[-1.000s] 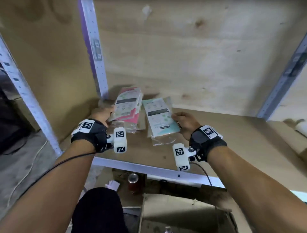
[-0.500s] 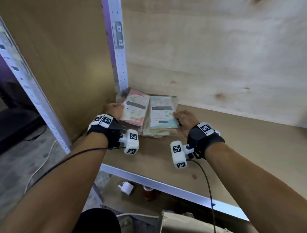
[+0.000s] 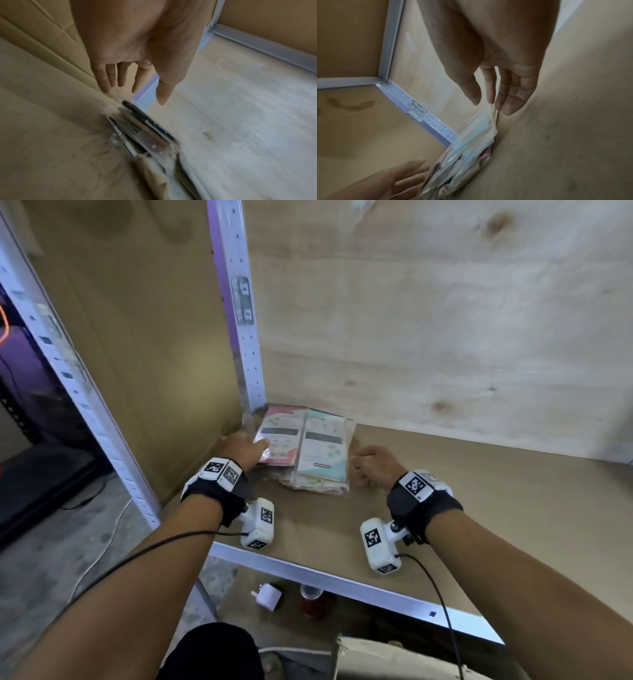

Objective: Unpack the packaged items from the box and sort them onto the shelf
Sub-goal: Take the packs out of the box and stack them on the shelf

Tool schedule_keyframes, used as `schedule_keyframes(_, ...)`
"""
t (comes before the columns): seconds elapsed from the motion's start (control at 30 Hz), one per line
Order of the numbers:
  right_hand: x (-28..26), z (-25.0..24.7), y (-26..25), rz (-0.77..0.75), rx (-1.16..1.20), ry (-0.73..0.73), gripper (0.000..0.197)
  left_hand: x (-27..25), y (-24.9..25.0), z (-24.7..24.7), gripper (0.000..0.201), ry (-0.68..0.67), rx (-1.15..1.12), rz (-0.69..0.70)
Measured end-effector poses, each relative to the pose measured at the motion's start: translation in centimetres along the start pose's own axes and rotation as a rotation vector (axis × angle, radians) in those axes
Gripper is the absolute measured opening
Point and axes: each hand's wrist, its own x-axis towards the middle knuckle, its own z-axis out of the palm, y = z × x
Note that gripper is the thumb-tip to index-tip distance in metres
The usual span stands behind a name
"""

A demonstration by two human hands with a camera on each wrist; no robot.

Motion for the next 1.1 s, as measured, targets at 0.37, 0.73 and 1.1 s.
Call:
schedule_keyframes(0.37, -15.4, -4.3, 0.3, -0.023, -0.017, -0.121, 0.007, -14.9, 5.4, -0.5, 0.020, 0.049, -0.275, 0.262)
schedule_keyframes(0.73, -30.9, -8.3, 8.3, 0.020, -0.262, -0.105, 0.006, -30.4, 3.7, 6.0, 0.022, -0.305, -0.399, 0.268)
schedule_keyframes(1.1, -32.9, -7.9, 18.7, 0.187, -0.375, -0.163, 0.014, -36.9, 0.0, 15.7, 0.030, -0.724, -0.225, 0.115)
